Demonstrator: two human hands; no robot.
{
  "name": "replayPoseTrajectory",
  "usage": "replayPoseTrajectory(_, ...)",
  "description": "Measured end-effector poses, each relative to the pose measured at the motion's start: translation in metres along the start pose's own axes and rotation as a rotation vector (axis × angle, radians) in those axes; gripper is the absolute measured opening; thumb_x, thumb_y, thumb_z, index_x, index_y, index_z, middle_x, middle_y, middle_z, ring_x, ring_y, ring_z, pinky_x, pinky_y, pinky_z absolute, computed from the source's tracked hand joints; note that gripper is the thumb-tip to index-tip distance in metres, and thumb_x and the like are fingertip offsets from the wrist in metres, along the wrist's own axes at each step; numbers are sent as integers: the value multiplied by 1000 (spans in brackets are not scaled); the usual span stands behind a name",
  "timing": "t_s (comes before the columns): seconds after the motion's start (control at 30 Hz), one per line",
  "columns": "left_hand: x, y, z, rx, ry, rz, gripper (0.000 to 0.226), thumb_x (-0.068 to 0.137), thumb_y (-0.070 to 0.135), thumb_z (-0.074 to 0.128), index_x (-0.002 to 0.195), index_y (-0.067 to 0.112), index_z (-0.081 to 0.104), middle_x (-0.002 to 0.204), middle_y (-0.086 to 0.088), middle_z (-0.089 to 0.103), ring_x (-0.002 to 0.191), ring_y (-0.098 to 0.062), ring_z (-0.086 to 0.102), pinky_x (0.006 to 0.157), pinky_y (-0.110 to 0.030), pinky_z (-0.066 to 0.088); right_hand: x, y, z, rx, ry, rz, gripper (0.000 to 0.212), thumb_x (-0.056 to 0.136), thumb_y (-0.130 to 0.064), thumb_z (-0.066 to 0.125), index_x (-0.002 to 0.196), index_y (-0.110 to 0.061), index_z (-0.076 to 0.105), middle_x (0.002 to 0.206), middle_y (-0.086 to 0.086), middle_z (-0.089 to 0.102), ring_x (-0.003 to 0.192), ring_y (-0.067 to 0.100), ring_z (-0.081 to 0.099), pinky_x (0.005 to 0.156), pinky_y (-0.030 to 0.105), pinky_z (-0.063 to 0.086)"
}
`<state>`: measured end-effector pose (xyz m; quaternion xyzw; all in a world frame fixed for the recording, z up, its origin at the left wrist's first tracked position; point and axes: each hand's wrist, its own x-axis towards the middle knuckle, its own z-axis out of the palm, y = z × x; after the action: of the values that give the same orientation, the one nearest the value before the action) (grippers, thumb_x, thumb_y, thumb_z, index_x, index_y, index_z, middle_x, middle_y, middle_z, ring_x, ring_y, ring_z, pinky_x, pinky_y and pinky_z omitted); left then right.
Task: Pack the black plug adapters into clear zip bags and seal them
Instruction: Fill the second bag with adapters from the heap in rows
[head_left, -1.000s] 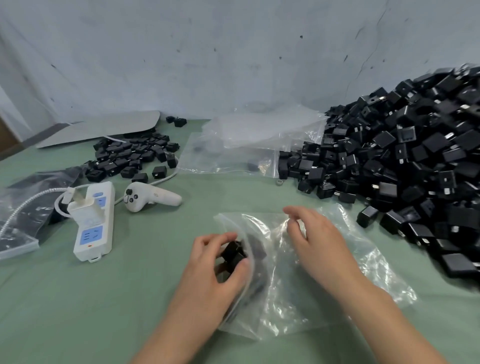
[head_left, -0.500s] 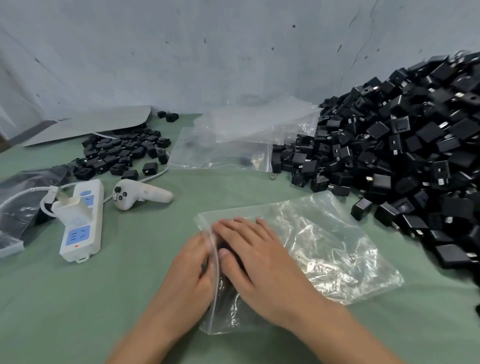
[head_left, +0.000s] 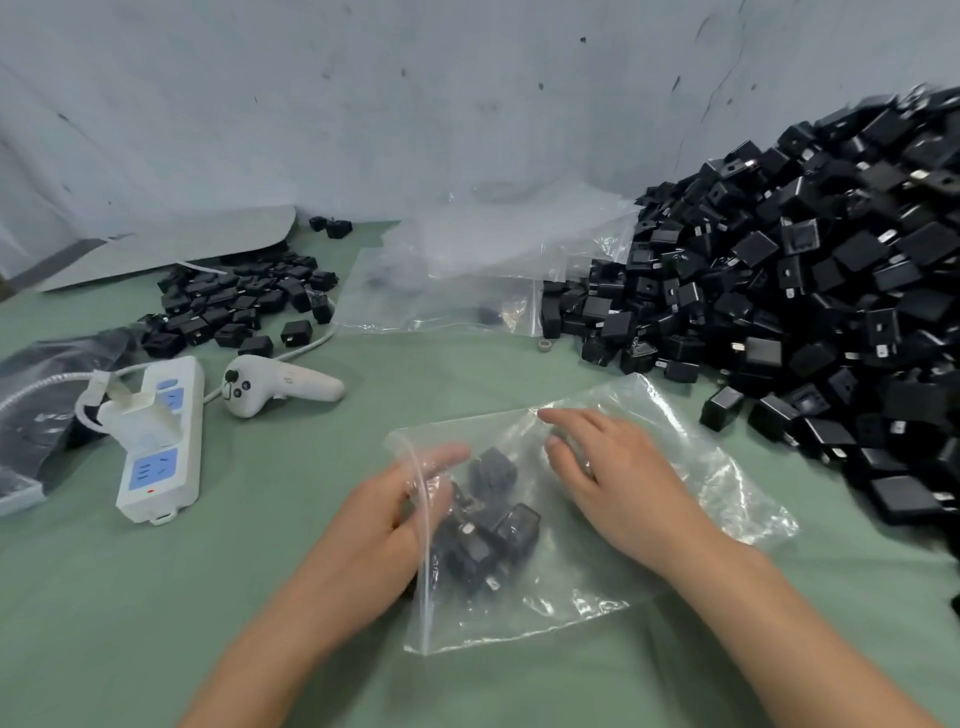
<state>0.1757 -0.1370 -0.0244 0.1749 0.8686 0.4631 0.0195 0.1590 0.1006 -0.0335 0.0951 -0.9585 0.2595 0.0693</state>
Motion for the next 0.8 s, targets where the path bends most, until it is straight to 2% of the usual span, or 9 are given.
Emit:
replayPoseTrajectory(0.07, 4, 0, 4, 82, -87, 50, 26, 103, 37, 46, 121, 41, 64, 127, 27, 60, 120, 10, 52, 100, -11, 40, -1, 0, 2, -57, -19, -6, 43, 106, -39, 33, 147, -30, 43, 144, -11, 50, 132, 11, 41, 113, 27, 23)
replayPoseTrajectory(0.13, 8, -1, 7, 175, -121, 83, 36, 97, 53, 41, 123, 39, 63, 138, 25, 49, 131, 9, 42, 112, -21, 34, 0, 0, 5, -92, -28, -16, 44, 106, -38, 32, 148, -29, 42, 146, -10, 49, 134, 12, 40, 115, 28, 21)
replayPoseTrajectory(0.27, 12, -2, 13, 234, -149, 56, 47, 93, 69, 29, 126, 50, 58, 139, 28, 41, 131, 7, 40, 114, -27, 35, 1, 4, 6, -104, -28, -21, 42, 107, -32, 34, 148, -30, 42, 145, -10, 49, 134, 13, 41, 114, 29, 23)
replayPoseTrajectory(0.4, 17, 0, 12, 245, -133, 52, 45, 93, 67, 30, 122, 50, 59, 132, 28, 46, 124, 10, 44, 110, -23, 37, 2, 6, 4, -58, -14, 9, 42, 105, -27, 36, 146, -30, 44, 140, -10, 53, 129, 16, 45, 111, 30, 29)
replayPoseTrajectory(0.47, 21, 3, 13, 213, -90, 49, 35, 98, 55, 34, 114, 44, 63, 121, 24, 56, 115, 5, 54, 104, -28, 44, 2, 6, 3, -42, -7, 11, 41, 105, -28, 35, 146, -31, 44, 140, -10, 53, 129, 15, 44, 111, 31, 31)
replayPoseTrajectory(0.57, 29, 9, 17, 189, -32, -23, 14, 101, 37, 47, 100, 48, 55, 101, 21, 64, 98, 6, 61, 93, -29, 50, 3, 5, 2, -16, 21, 12, 40, 105, -28, 35, 143, -31, 47, 137, -12, 55, 129, 12, 45, 111, 32, 32)
replayPoseTrajectory(0.63, 33, 15, 19, 181, -34, -47, 16, 101, 33, 52, 106, 48, 54, 106, 19, 65, 101, 2, 61, 97, -31, 49, 3, 4, 3, -15, 29, 16, 39, 105, -28, 35, 141, -31, 49, 134, -13, 56, 127, 11, 46, 110, 33, 34)
replayPoseTrajectory(0.7, 37, 19, 22, 193, -53, -23, 21, 101, 38, 50, 120, 45, 57, 113, 16, 66, 108, -4, 62, 100, -33, 48, 3, 5, 3, -7, 32, 24, 38, 105, -28, 36, 140, -32, 51, 132, -14, 57, 124, 11, 47, 109, 34, 35)
replayPoseTrajectory(0.8, 38, 21, 24, 244, -62, -91, 26, 95, 56, 47, 109, 40, 62, 100, 14, 68, 94, -5, 65, 91, -36, 54, 3, 4, 4, -9, 29, 24, 38, 105, -29, 36, 138, -33, 52, 131, -14, 57, 122, 11, 48, 108, 34, 36)
